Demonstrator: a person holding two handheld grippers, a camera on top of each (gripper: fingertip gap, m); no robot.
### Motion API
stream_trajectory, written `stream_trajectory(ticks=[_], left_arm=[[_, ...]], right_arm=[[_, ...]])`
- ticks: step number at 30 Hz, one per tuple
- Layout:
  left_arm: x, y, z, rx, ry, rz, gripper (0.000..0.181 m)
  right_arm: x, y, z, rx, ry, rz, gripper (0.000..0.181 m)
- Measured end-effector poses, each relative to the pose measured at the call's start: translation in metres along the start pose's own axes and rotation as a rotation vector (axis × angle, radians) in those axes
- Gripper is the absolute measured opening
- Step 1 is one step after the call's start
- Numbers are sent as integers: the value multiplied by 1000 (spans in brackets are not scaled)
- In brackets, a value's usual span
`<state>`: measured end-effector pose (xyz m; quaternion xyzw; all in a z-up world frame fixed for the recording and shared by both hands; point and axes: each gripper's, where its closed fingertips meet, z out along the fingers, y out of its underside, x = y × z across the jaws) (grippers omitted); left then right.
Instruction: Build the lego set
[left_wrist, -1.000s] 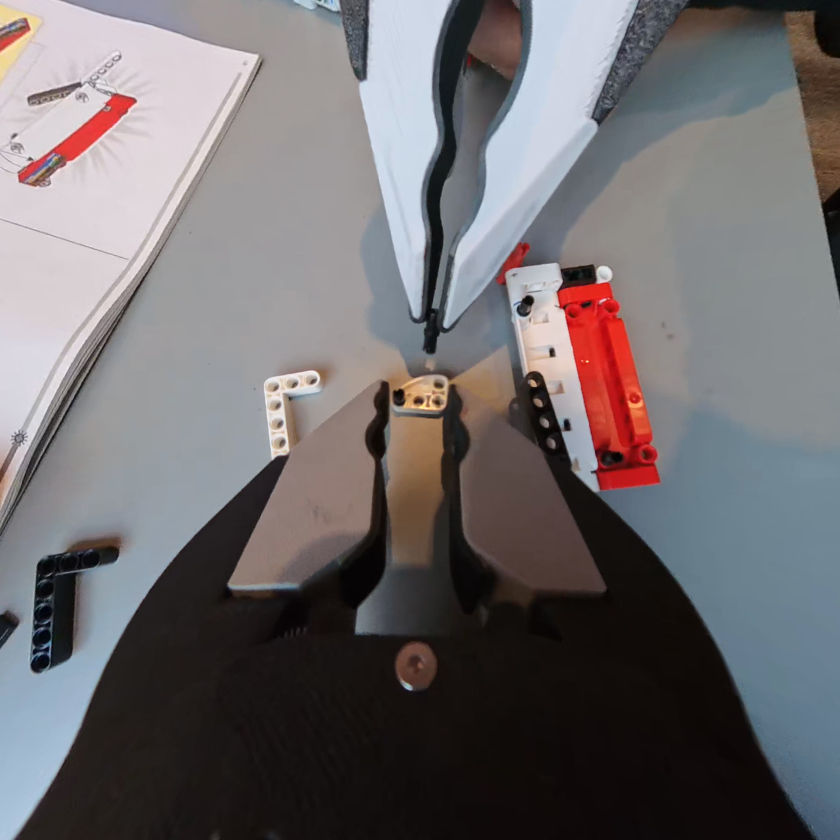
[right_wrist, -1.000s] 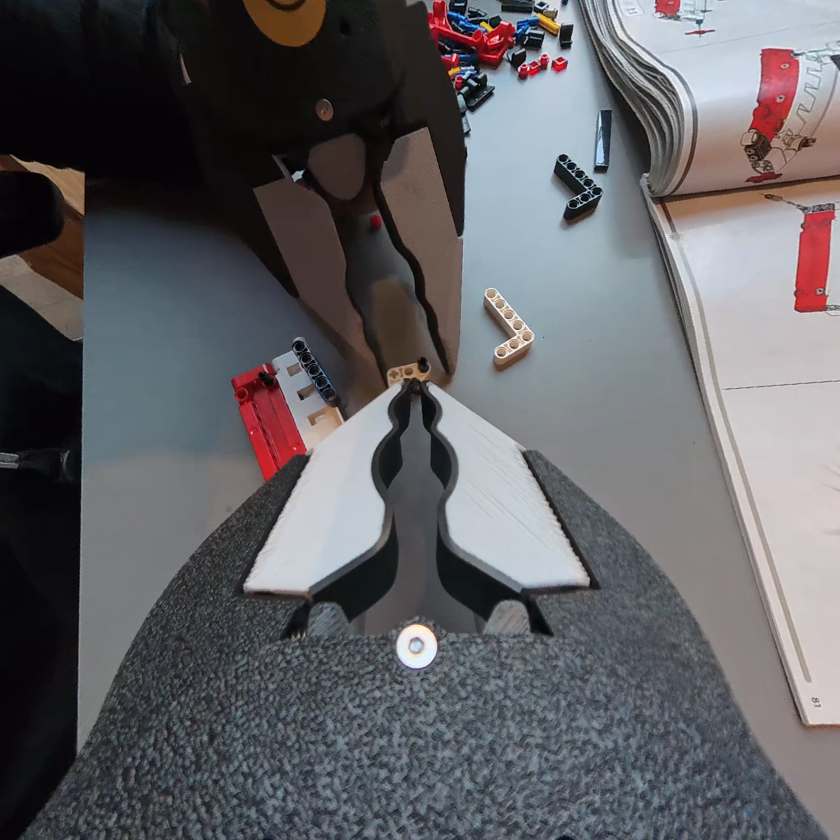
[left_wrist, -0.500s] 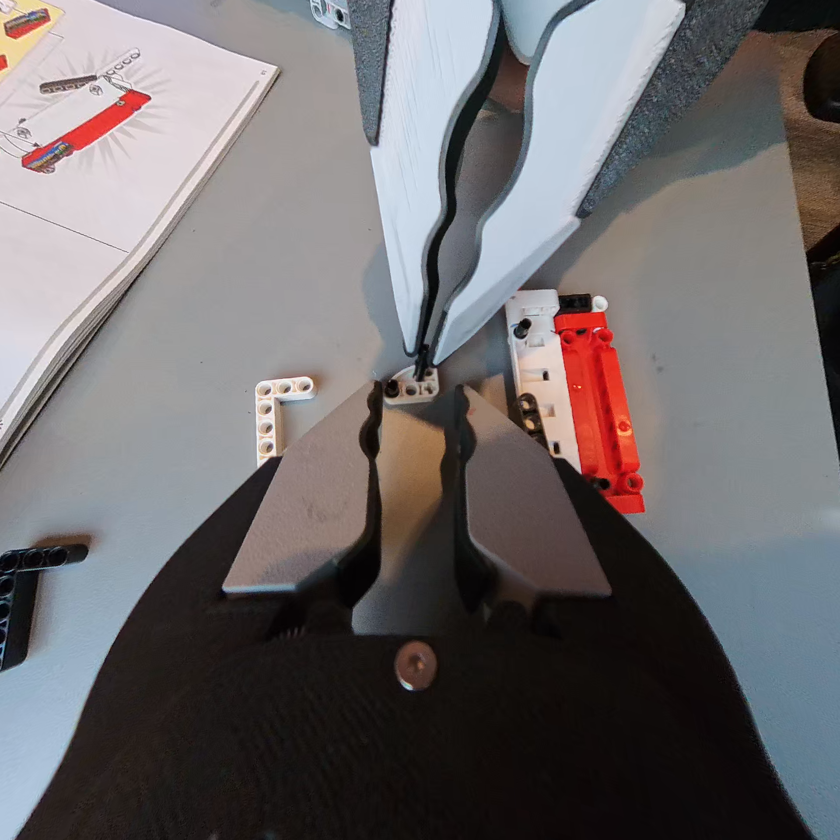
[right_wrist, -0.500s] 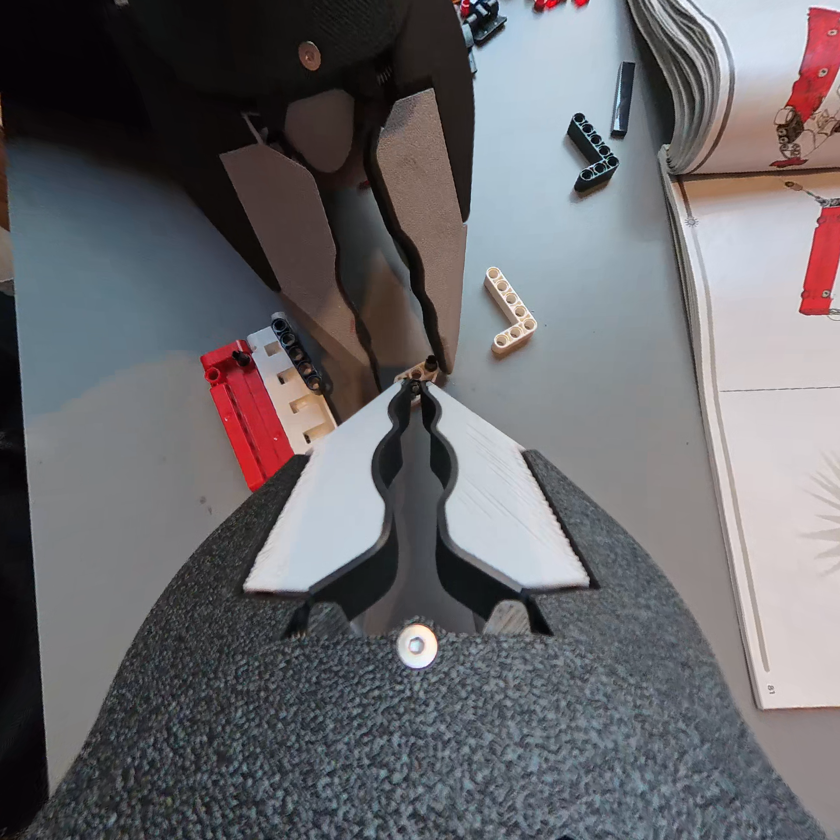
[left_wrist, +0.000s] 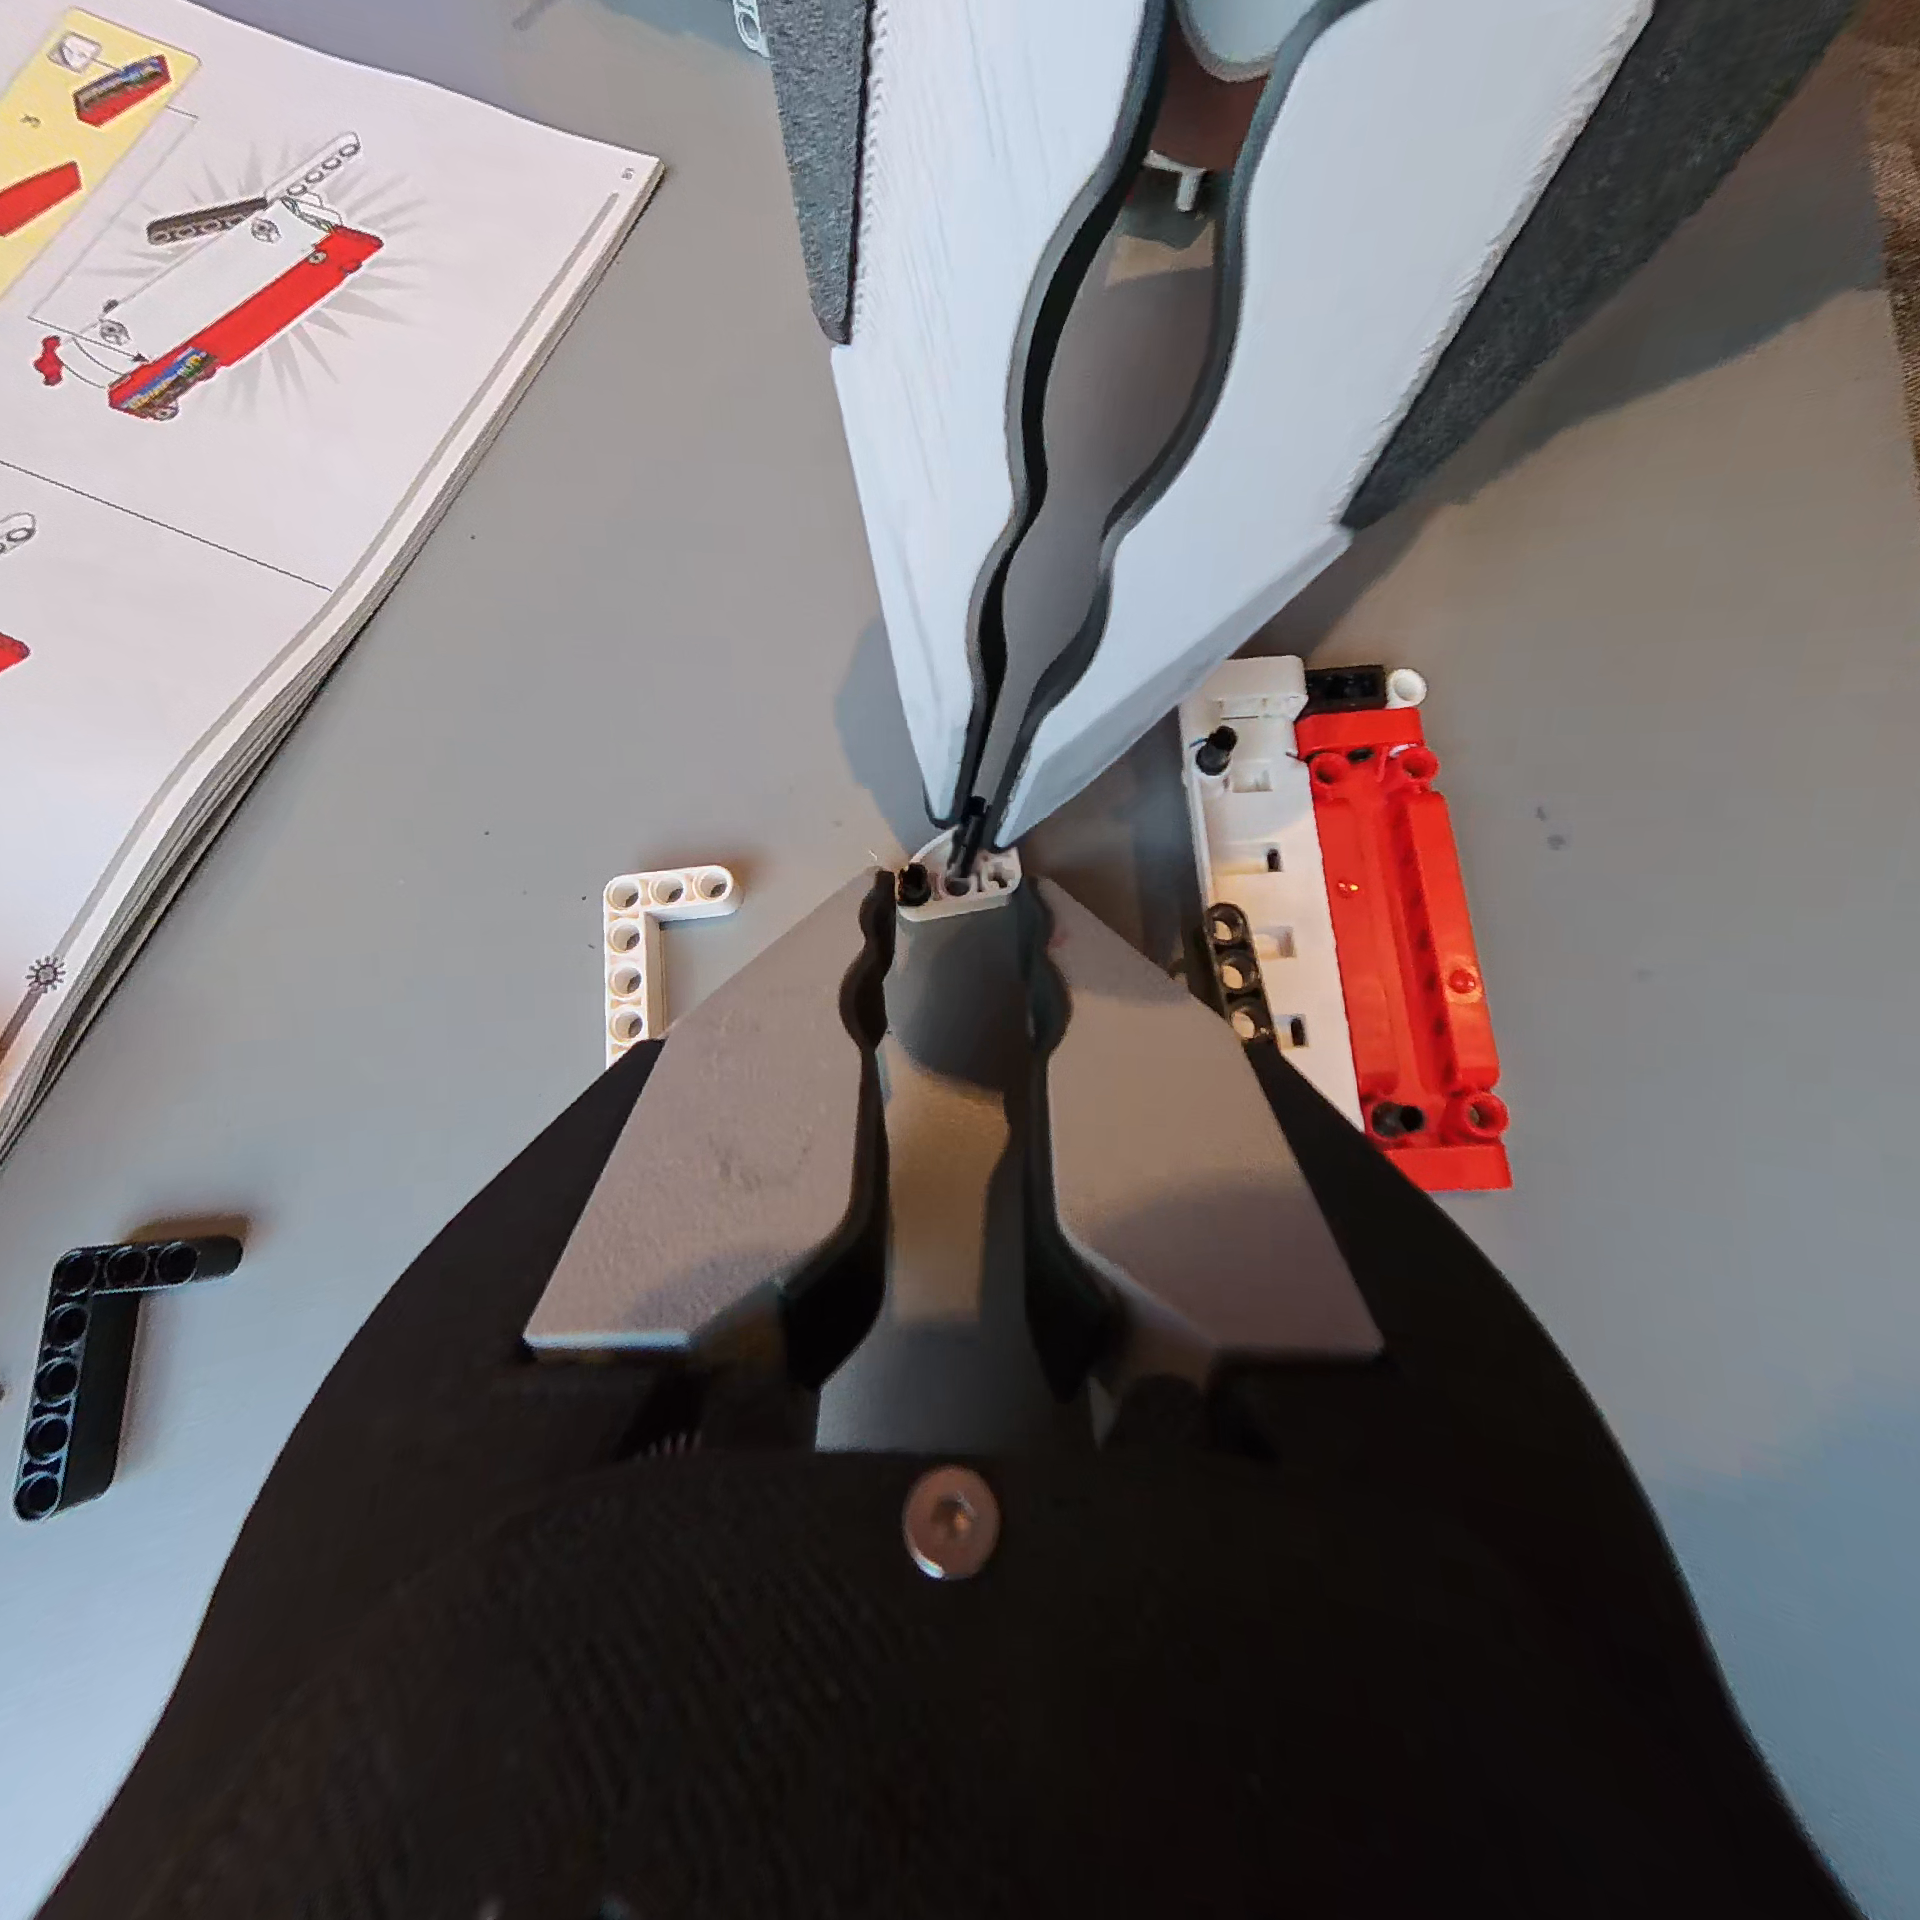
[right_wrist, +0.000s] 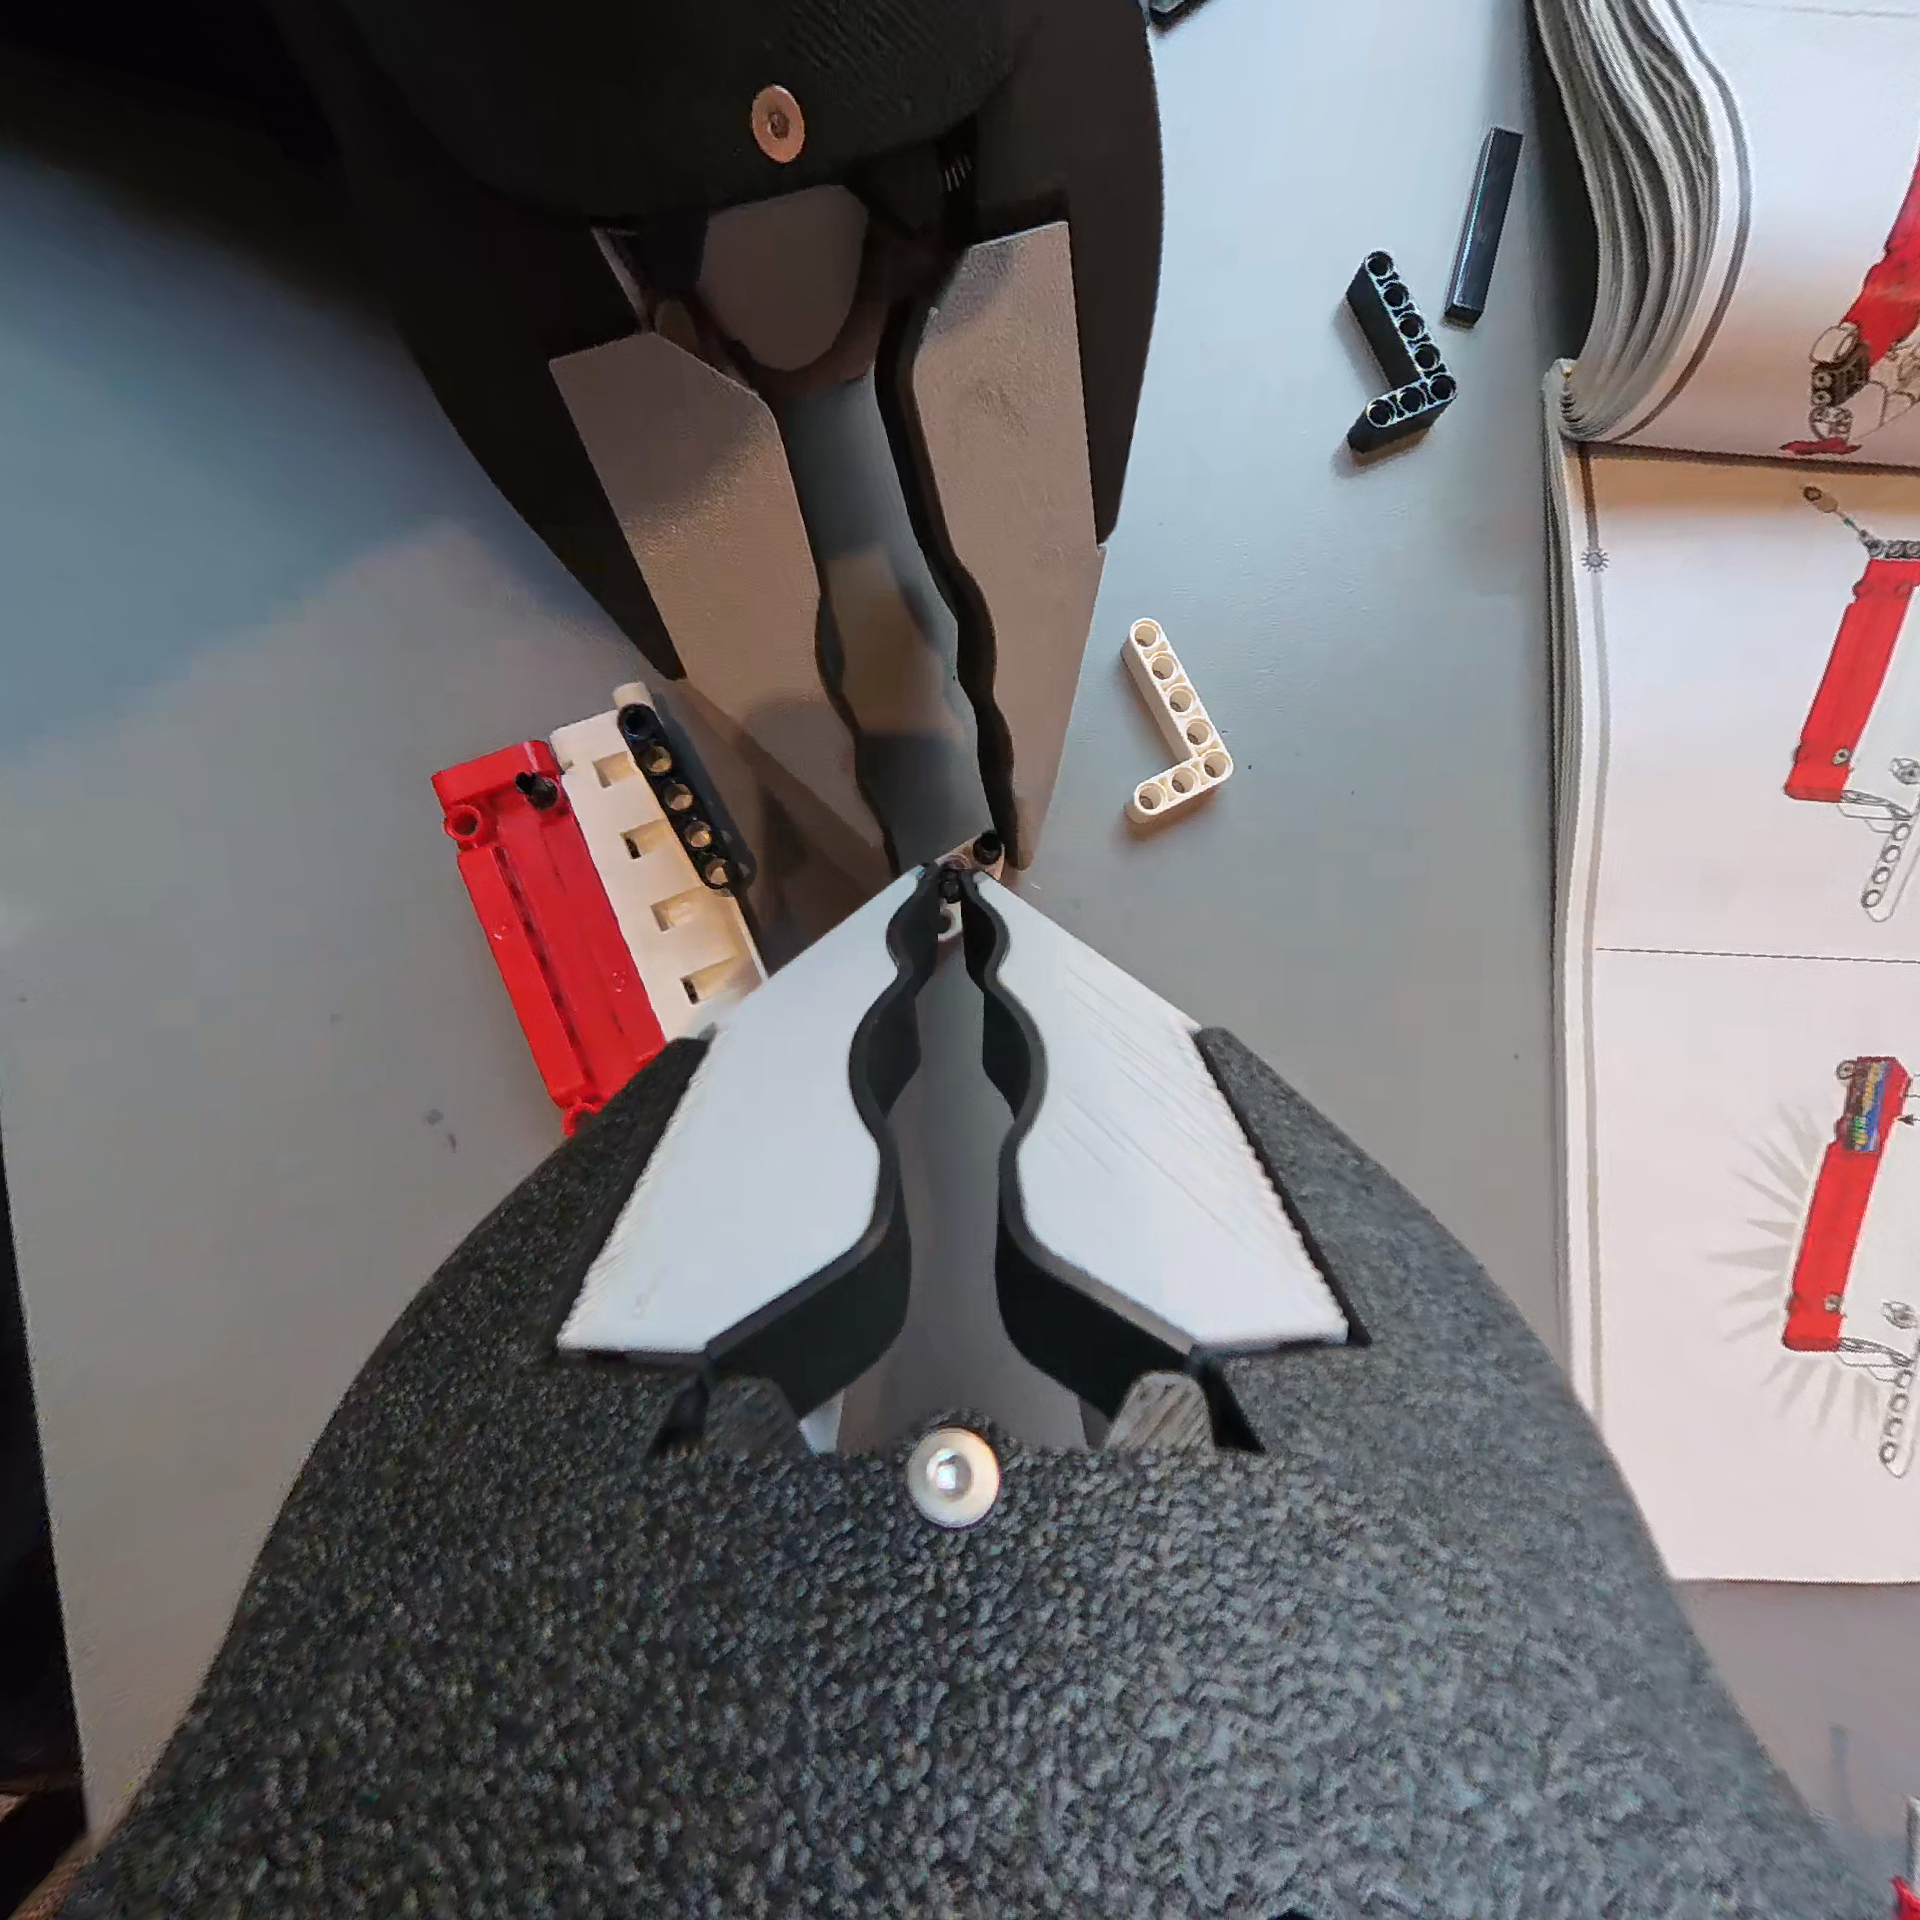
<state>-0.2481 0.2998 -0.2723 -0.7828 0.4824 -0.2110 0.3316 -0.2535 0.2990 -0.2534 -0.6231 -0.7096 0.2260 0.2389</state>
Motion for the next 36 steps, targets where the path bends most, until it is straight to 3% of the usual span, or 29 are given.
stream_trajectory(ticks=[15,28,33,36], left_arm=[[-1,0,0,0,-7,-3,19],[-2,0,0,0,-30,-26,20],[-2,0,0,0,-31,-30,20],[-2,0,0,0,-32,-33,20]], right_arm=[[1,-1,5,-136,10,-102,4],[3,-1,7,-48,-107,266,4],[2,1,6,-23,-104,305,4],[3,4,6,-67,-21,157,4]])
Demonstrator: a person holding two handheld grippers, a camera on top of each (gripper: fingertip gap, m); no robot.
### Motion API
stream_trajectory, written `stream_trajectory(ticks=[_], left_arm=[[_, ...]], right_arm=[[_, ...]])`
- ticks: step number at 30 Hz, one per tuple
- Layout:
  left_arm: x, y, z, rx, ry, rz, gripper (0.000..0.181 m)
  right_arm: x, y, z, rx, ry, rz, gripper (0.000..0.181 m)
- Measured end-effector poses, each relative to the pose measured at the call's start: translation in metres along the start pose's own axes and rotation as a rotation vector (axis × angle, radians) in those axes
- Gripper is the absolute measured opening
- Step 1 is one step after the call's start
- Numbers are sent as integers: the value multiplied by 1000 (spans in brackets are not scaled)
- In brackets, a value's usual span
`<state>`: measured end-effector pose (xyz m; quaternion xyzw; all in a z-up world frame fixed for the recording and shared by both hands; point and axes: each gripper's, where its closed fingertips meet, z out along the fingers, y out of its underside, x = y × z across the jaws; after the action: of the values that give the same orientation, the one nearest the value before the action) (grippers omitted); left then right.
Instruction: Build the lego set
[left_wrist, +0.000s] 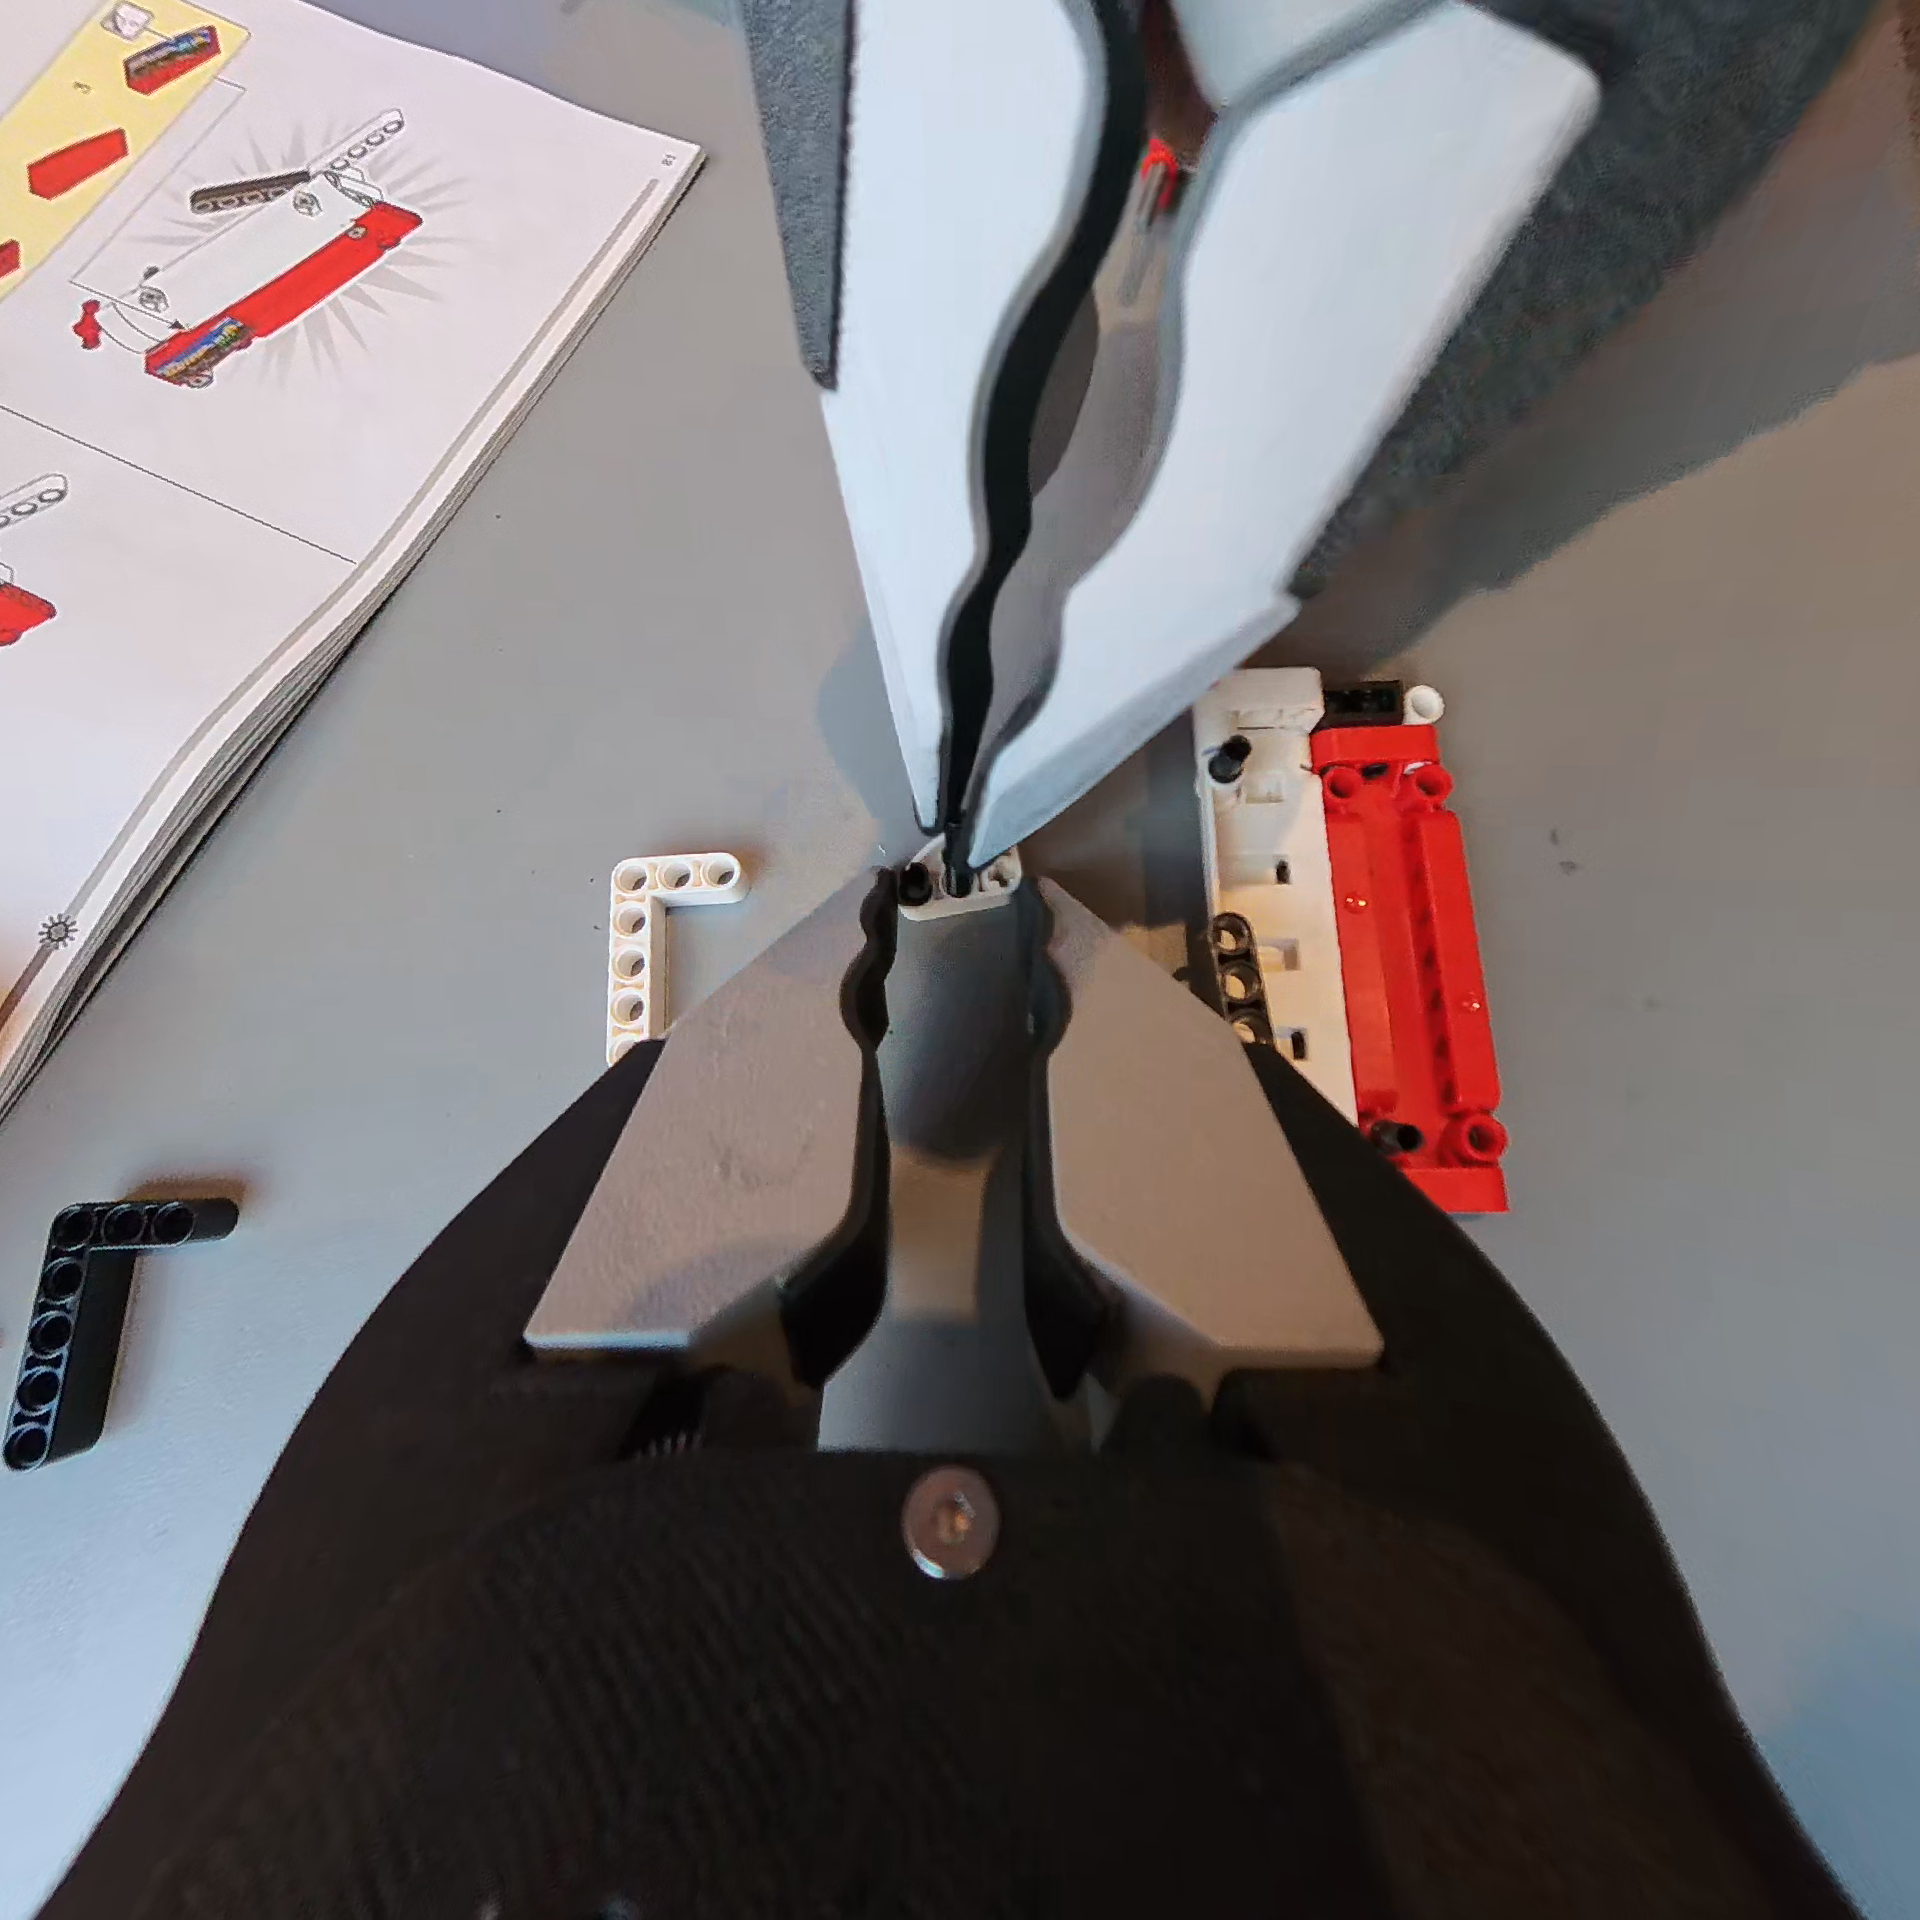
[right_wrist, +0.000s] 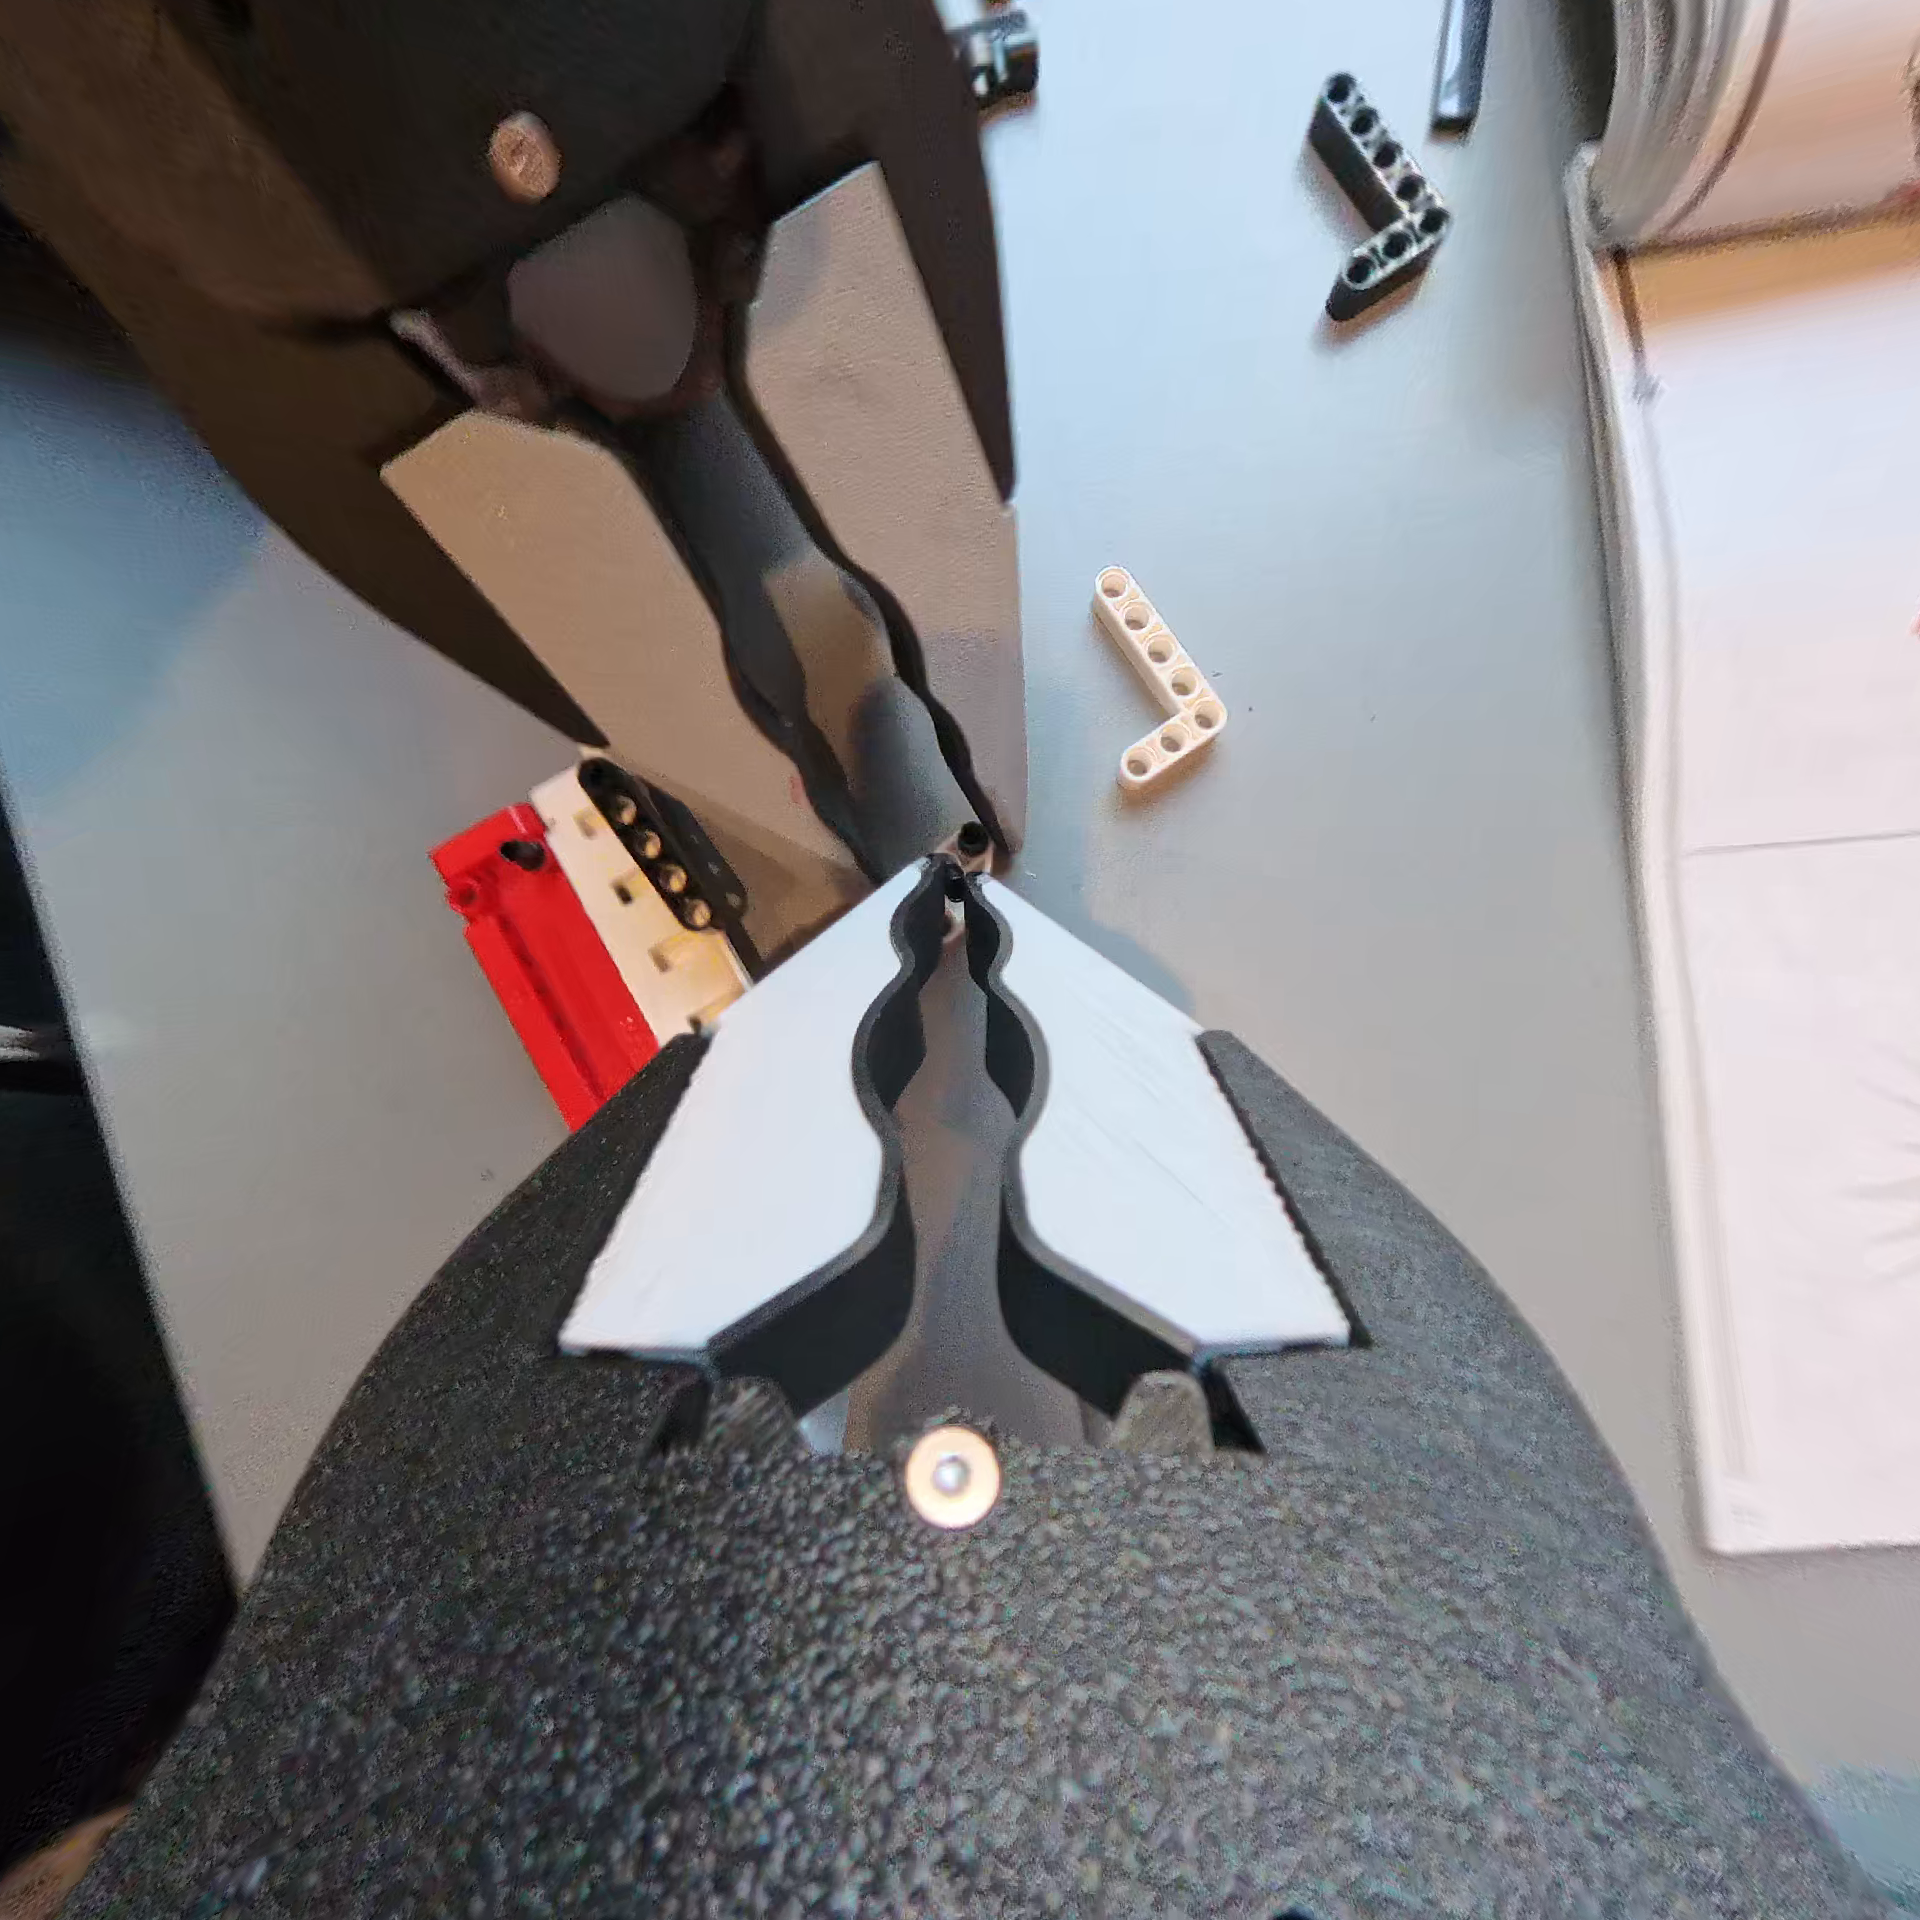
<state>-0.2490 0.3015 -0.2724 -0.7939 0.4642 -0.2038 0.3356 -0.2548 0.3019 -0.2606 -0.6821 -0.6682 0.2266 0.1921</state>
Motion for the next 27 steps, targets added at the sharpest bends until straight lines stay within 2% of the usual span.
stream_trajectory(ticks=[5,9,15,19,22,27], left_arm=[[-2,0,0,1,-2,-14,20],[-1,0,0,1,-5,-10,20],[0,0,0,2,1,-12,20],[-1,1,-1,1,-3,-12,20],[-3,2,-2,2,2,-37,20],[-4,2,-2,2,0,-42,19]], right_arm=[[1,-2,0,-63,188,-292,3],[-1,-3,-1,-133,229,-436,4],[-3,-1,-1,-240,176,-755,4],[-5,-3,1,-242,95,-900,4],[-4,-5,3,-248,79,-839,4],[-4,-4,3,-206,-3,-499,4]])
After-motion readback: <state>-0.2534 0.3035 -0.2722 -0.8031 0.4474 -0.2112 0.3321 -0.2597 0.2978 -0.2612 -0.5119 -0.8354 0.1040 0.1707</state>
